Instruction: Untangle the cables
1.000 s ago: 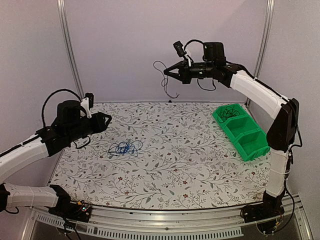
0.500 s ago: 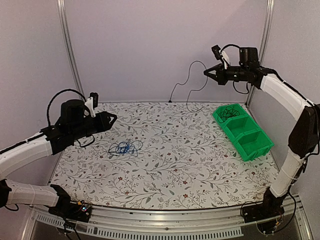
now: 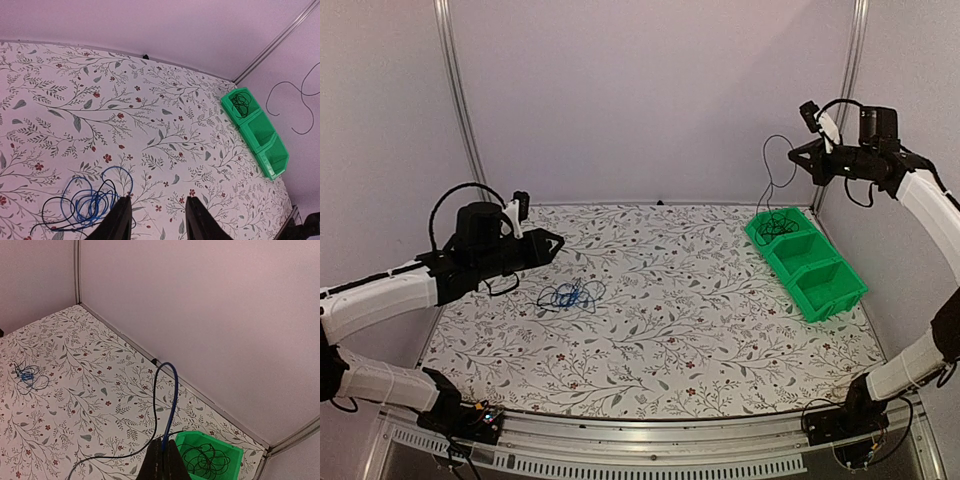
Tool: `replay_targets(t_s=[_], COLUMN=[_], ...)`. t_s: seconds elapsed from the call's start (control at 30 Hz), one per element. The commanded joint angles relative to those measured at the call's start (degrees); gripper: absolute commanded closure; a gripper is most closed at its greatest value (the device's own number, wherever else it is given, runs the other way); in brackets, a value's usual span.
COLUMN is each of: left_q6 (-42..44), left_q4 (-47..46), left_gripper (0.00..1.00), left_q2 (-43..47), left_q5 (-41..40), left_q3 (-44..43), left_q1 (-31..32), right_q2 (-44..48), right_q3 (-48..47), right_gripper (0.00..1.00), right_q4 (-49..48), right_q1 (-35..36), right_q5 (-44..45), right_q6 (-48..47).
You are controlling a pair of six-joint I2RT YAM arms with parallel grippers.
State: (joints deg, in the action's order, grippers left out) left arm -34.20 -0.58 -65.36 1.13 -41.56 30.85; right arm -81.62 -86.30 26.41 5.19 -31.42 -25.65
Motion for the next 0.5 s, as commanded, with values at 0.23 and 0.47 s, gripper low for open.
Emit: replay_targets(t_s=[0.23, 0.47], left_q6=[-0.03, 0.18], left_q4=[-3.82, -3.99], left_gripper=[0.64, 0.64], left_q2=[-5.25, -7.01], left_q5=[3.61, 4.42], left_q3=[-2.15, -3.26], left_q1=[0.39, 0.46], right_q2=[7.34, 6.16], right_q3=[11.14, 14.74], right_gripper=[1.00, 1.00], right_q4=[3.15, 2.64], right_q1=[-11.92, -17.22], right_q5=[0.61, -1.41], right_q6=[-7.68, -8.73])
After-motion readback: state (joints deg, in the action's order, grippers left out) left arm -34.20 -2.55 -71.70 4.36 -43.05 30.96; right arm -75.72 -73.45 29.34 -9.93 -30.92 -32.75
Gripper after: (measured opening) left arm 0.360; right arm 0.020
